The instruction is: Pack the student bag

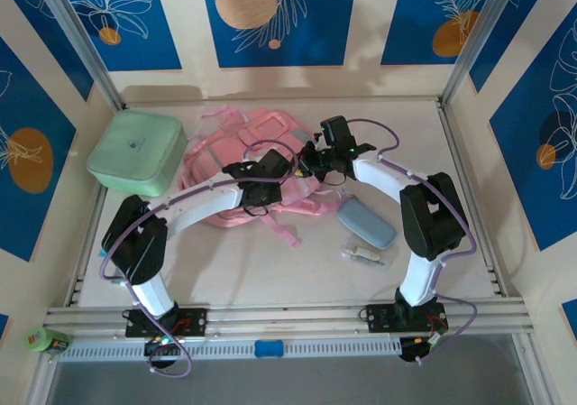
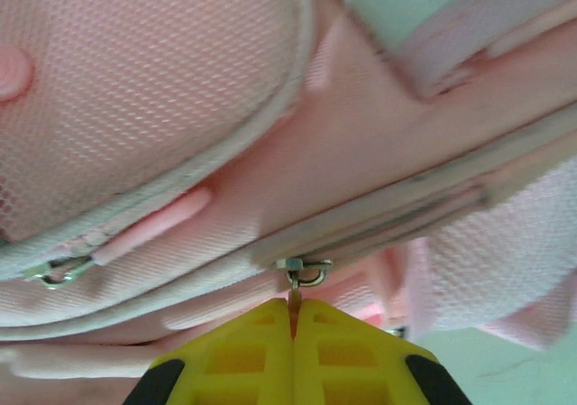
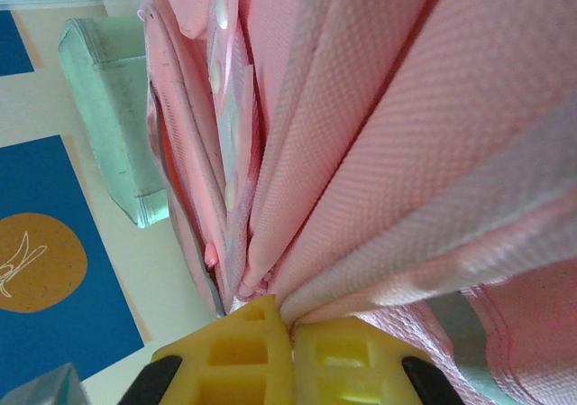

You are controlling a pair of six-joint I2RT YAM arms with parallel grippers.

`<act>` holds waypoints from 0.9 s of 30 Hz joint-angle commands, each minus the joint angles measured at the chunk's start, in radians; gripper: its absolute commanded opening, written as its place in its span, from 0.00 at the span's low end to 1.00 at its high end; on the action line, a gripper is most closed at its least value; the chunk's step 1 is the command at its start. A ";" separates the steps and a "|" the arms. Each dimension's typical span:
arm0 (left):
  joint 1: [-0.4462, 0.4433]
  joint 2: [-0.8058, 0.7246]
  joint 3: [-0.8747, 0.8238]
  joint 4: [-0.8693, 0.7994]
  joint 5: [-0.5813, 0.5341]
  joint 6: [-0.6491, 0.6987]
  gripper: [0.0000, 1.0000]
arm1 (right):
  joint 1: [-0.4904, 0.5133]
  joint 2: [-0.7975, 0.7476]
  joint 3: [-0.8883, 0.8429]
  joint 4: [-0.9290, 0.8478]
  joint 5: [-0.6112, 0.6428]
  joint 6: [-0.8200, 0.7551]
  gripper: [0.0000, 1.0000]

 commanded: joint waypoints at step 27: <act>0.060 -0.082 -0.160 0.163 0.002 0.147 0.00 | -0.014 0.030 0.088 -0.044 -0.021 -0.107 0.00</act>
